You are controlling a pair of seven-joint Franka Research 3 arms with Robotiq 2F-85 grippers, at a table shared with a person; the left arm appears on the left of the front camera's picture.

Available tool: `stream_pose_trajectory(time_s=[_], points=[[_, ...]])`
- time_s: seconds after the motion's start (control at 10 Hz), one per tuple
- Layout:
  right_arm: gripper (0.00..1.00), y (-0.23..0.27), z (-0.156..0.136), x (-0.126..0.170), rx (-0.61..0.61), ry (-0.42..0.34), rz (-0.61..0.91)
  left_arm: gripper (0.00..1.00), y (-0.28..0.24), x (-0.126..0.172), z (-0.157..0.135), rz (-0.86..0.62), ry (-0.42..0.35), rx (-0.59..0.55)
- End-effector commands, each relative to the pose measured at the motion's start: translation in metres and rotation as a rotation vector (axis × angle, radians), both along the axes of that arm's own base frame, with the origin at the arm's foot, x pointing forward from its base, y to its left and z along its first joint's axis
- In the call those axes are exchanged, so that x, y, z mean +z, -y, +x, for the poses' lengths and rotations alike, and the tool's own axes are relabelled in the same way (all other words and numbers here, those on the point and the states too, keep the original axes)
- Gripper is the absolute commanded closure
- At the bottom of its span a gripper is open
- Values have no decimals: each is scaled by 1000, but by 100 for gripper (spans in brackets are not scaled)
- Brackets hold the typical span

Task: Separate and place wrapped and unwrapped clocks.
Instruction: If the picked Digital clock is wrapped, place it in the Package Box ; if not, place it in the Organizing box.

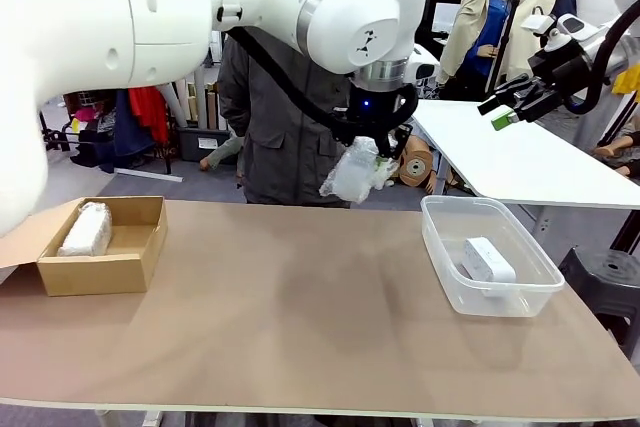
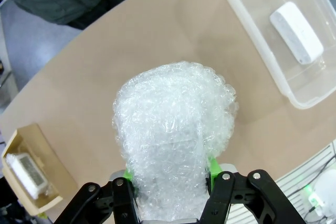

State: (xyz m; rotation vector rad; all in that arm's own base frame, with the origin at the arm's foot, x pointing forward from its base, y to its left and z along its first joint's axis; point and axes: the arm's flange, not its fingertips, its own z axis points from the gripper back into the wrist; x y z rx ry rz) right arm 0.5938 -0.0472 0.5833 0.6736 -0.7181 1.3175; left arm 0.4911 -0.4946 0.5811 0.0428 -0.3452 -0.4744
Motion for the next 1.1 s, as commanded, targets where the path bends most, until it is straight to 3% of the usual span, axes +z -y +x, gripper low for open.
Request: stream_pose_trajectory(time_s=[0.0, 0.2, 0.4, 0.6, 1.0], points=[[0, 0, -1, 2, -2, 5, -3, 100, -23, 17, -10, 56, -10, -32], [0, 0, -1, 2, -2, 5, -3, 100, -54, 28, -12, 93, -38, -84], [0, 0, -1, 2, -2, 5, -3, 100, -85, 43, -21, 98, 0, -47], [0, 0, -1, 2, -2, 5, -3, 100, -126, 55, -25, 89, 47, 123], [0, 0, -1, 2, -2, 5, -3, 100, -224, 52, -42, -31, 50, 435]])
